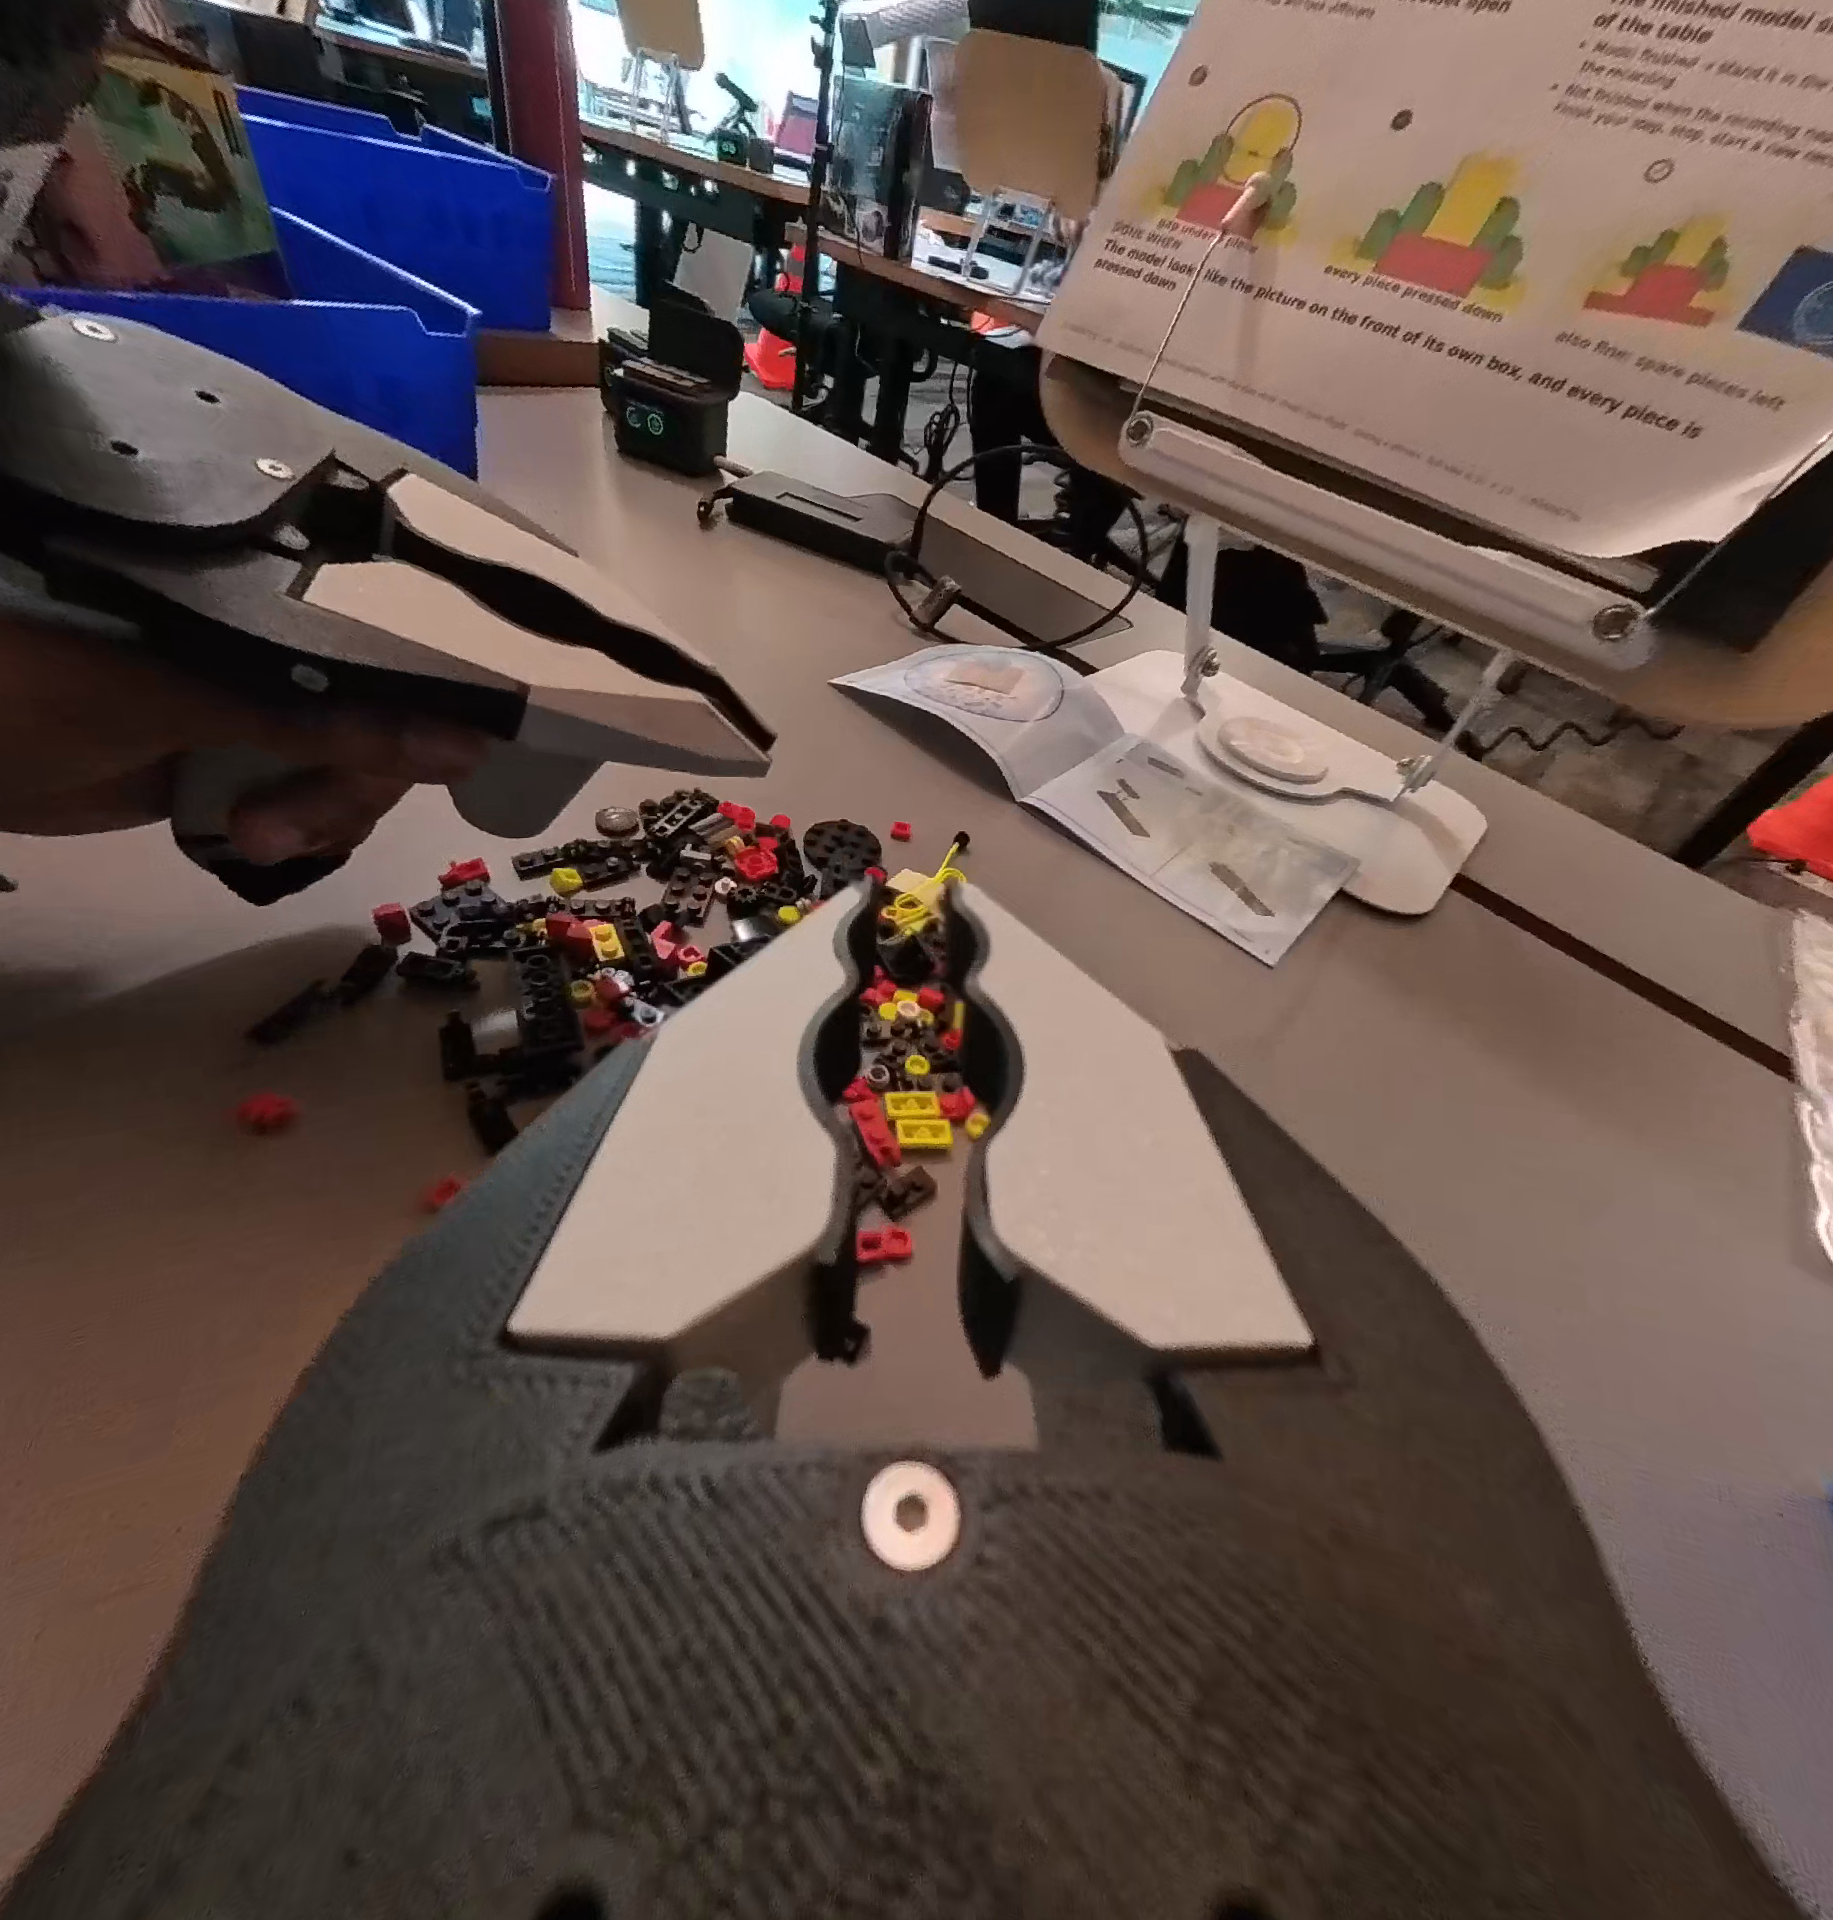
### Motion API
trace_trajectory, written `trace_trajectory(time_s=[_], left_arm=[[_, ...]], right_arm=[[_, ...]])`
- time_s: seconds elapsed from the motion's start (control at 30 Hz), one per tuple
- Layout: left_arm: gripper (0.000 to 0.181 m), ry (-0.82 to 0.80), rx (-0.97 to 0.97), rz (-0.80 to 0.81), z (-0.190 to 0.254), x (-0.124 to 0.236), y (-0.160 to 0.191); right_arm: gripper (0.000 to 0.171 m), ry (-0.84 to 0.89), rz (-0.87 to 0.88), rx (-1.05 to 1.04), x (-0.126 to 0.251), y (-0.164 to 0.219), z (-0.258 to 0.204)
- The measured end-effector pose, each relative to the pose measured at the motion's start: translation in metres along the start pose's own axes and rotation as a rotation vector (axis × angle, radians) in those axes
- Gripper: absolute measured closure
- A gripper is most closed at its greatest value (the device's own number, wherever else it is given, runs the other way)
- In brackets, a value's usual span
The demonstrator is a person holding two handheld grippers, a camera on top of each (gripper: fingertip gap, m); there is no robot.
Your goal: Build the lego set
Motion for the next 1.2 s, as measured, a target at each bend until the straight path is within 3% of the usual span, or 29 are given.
trace_trajectory(time_s=[0.1, 0.67, 0.73, 0.83, 0.97, 1.2], left_arm=[[0.180, -0.024, -0.033, 0.015, 0.001, 0.003, -0.002], [0.174, -0.023, -0.096, -0.061, -0.009, -0.004, 0.007], [0.175, 0.035, -0.133, -0.054, -0.011, -0.002, 0.008], [0.180, 0.291, -0.248, -0.010, -0.005, 0.012, 0.015], [0.181, 0.504, -0.272, -0.092, -0.009, 0.022, 0.032], [0.153, 0.570, -0.358, -0.220, 0.007, 0.020, 0.045]], right_arm=[[0.171, 0.017, 0.039, -0.019, 0.005, -0.003, 0.002], [0.171, -0.098, 0.026, -0.100, -0.008, 0.003, -0.006], [0.171, -0.103, 0.021, -0.129, -0.007, 0.005, -0.005], [0.170, -0.115, 0.025, -0.163, -0.005, 0.005, -0.003], [0.170, -0.107, 0.020, -0.186, -0.002, 0.006, 0.002], [0.168, -0.163, 0.021, -0.285, -0.003, 0.010, 0.005]])
Point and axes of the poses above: each gripper's, where its closed fingertips meet, x back along the fingers, y out of its underside, z = x × y across the jaws, the point moved 8 cm from there along x, back along the fingers, and after that the axes turned 11 degrees about -y, right-handed, at the moved point
